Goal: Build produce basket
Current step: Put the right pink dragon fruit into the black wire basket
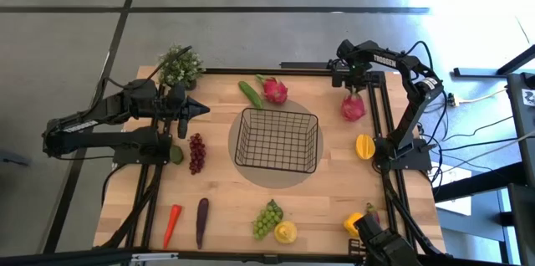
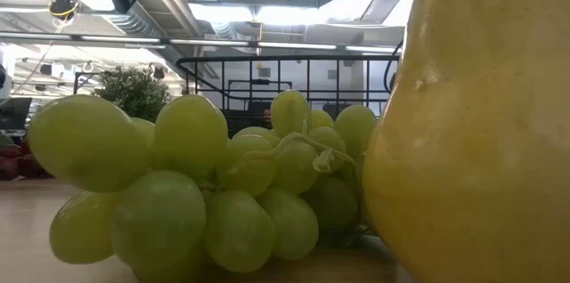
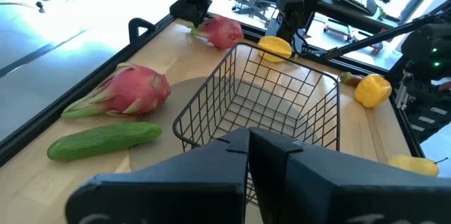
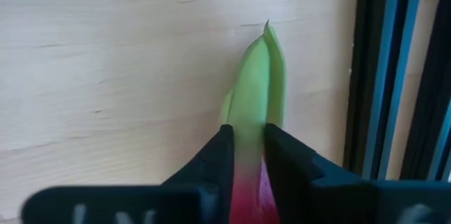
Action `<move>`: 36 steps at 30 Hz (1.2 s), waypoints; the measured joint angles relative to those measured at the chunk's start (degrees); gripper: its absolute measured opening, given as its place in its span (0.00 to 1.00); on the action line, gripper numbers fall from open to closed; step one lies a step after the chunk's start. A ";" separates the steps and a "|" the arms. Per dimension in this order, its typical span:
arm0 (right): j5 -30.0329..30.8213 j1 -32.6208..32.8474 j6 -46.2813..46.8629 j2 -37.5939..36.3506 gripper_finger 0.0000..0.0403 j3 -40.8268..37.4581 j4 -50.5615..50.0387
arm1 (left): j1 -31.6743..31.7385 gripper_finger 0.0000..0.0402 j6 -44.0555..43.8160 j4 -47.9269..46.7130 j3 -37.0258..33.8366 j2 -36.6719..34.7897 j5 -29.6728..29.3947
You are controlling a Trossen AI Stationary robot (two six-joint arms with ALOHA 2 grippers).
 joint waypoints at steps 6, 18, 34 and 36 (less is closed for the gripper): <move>0.09 0.00 -3.00 0.00 0.01 0.00 0.46 | -0.01 0.00 -0.01 0.00 0.00 0.00 0.00; 0.16 4.22 -10.32 0.00 0.00 2.23 4.55 | -0.02 0.00 0.00 -0.01 0.00 0.00 0.00; -7.90 7.06 -16.02 0.00 0.05 5.18 0.49 | -0.02 0.00 1.75 -0.04 0.00 0.02 0.00; -7.92 7.28 -17.66 0.00 0.09 5.18 0.50 | 0.00 0.00 1.90 -0.04 0.00 0.01 0.00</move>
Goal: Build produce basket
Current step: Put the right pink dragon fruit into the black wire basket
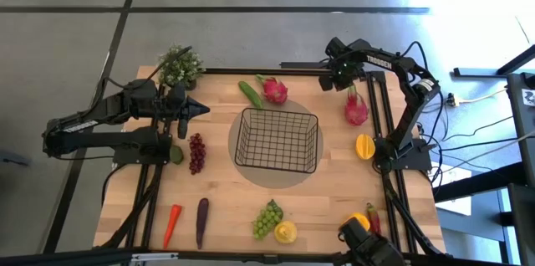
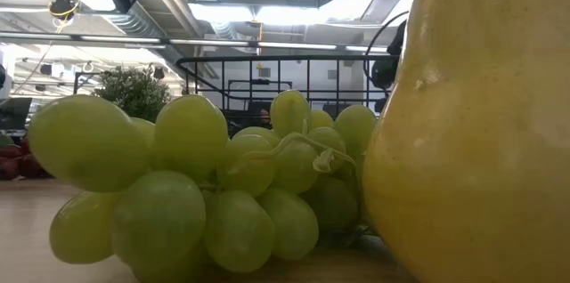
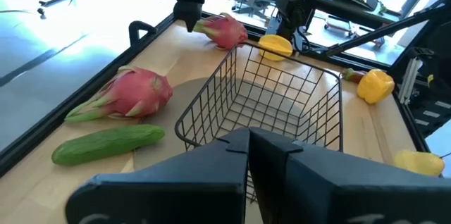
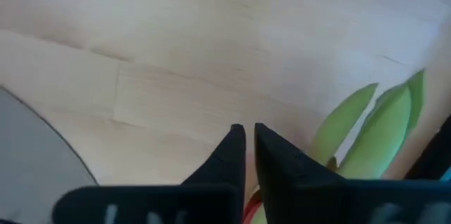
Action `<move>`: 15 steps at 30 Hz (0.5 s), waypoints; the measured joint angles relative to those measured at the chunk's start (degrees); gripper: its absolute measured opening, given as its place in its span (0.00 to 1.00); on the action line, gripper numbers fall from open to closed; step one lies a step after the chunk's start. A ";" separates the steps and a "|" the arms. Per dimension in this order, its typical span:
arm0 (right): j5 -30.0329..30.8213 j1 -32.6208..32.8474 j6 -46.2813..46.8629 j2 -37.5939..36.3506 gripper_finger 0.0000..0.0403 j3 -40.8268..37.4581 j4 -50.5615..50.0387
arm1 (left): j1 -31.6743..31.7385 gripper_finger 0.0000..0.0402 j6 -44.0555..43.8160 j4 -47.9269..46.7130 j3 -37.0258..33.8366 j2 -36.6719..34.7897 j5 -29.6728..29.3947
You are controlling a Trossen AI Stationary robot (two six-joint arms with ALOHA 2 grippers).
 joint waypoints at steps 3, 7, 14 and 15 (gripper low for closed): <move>0.45 0.45 -2.65 0.00 0.16 0.00 0.02 | 0.00 0.00 0.04 -0.15 0.00 -0.01 0.00; 0.43 0.84 -4.55 0.00 0.25 0.00 0.31 | 0.00 0.00 0.05 -0.59 0.00 0.01 0.00; -4.01 1.27 -1.77 0.00 0.32 4.99 -8.28 | 0.00 0.00 1.31 -1.89 -0.02 0.01 0.00; -3.45 1.68 -1.34 -0.01 0.32 6.62 -11.01 | -0.02 0.00 1.54 -1.86 -0.02 0.01 0.00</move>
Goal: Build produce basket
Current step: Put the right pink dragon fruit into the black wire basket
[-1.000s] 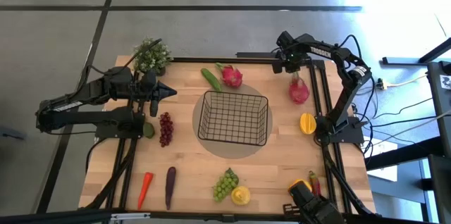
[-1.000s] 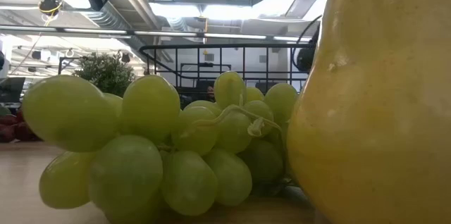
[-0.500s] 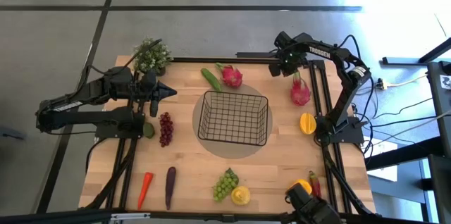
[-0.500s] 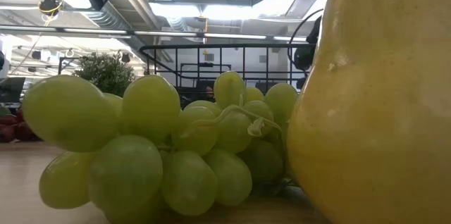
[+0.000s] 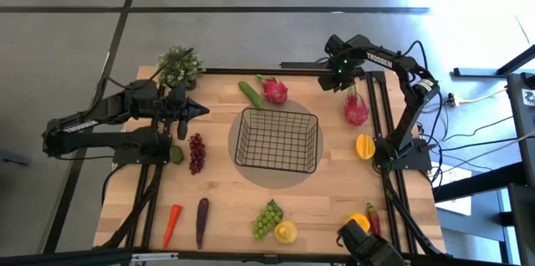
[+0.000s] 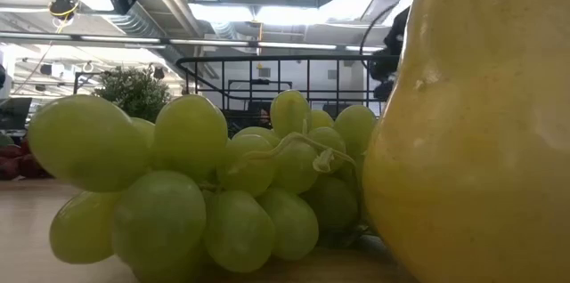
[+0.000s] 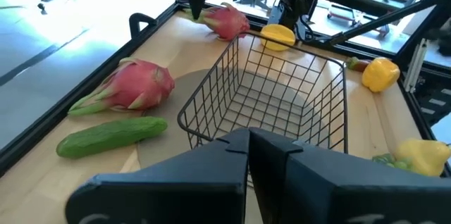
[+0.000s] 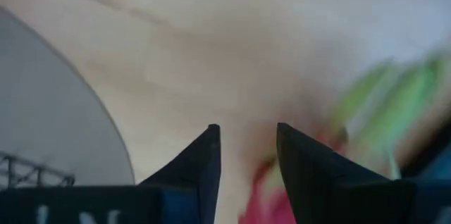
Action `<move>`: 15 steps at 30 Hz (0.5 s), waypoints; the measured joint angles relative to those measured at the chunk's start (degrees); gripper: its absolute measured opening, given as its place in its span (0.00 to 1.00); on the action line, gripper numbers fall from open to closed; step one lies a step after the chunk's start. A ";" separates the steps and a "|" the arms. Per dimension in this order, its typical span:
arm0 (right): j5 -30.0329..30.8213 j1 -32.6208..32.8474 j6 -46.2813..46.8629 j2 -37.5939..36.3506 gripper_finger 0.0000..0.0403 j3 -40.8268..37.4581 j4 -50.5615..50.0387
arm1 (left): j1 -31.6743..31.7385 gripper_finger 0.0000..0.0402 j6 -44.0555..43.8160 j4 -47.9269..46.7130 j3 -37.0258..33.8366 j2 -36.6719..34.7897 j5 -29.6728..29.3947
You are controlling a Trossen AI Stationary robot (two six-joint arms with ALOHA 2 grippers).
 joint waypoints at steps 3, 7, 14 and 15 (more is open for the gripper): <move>3.44 1.69 0.29 -0.27 0.32 5.00 -7.52 | 0.02 0.00 0.06 0.00 0.00 0.00 0.00; 8.59 3.08 6.30 -0.45 0.32 10.51 -14.94 | -0.01 0.00 0.06 -0.02 0.00 -0.02 0.00; 9.14 3.47 15.08 -0.45 0.32 10.78 -19.72 | -0.01 0.00 0.05 0.00 0.00 0.00 0.00; 7.52 3.47 14.72 -0.41 0.32 10.39 -19.74 | -0.01 0.00 0.06 0.00 0.00 -0.02 0.00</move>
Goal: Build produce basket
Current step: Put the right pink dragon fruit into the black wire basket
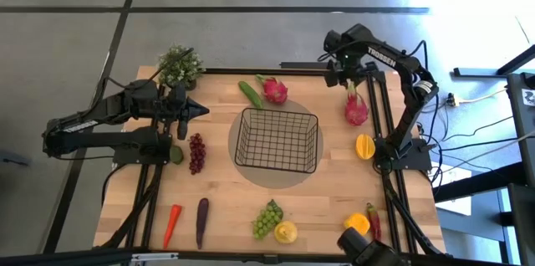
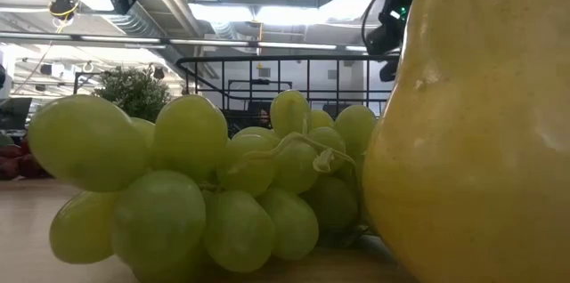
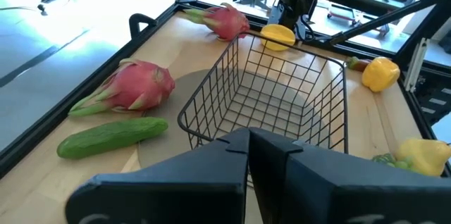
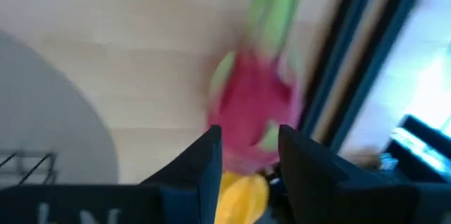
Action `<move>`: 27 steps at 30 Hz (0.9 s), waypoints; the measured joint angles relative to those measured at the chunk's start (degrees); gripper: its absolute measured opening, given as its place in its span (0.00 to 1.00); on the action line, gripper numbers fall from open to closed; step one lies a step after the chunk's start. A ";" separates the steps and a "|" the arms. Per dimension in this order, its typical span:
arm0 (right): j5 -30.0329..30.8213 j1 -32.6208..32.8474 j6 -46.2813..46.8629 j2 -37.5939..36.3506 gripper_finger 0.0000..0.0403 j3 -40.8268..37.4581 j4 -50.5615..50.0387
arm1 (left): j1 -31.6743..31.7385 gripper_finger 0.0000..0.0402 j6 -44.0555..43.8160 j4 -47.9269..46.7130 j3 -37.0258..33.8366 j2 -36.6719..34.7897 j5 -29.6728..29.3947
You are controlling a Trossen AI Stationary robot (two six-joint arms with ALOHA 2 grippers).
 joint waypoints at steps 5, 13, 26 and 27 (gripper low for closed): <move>-3.72 0.26 -0.75 -0.02 0.32 -2.53 -0.04 | 0.01 0.00 -0.02 0.02 0.00 0.02 0.00; -3.64 0.63 -2.58 -4.72 0.32 -11.25 -0.11 | 0.00 0.00 0.00 0.04 0.00 0.02 0.00; 0.92 0.48 0.15 -7.58 0.32 -19.39 7.49 | 0.00 0.00 0.00 0.09 0.00 0.02 0.00; 0.92 0.38 0.15 -7.58 0.32 -19.50 7.82 | 0.02 0.00 0.00 0.09 0.00 0.01 0.00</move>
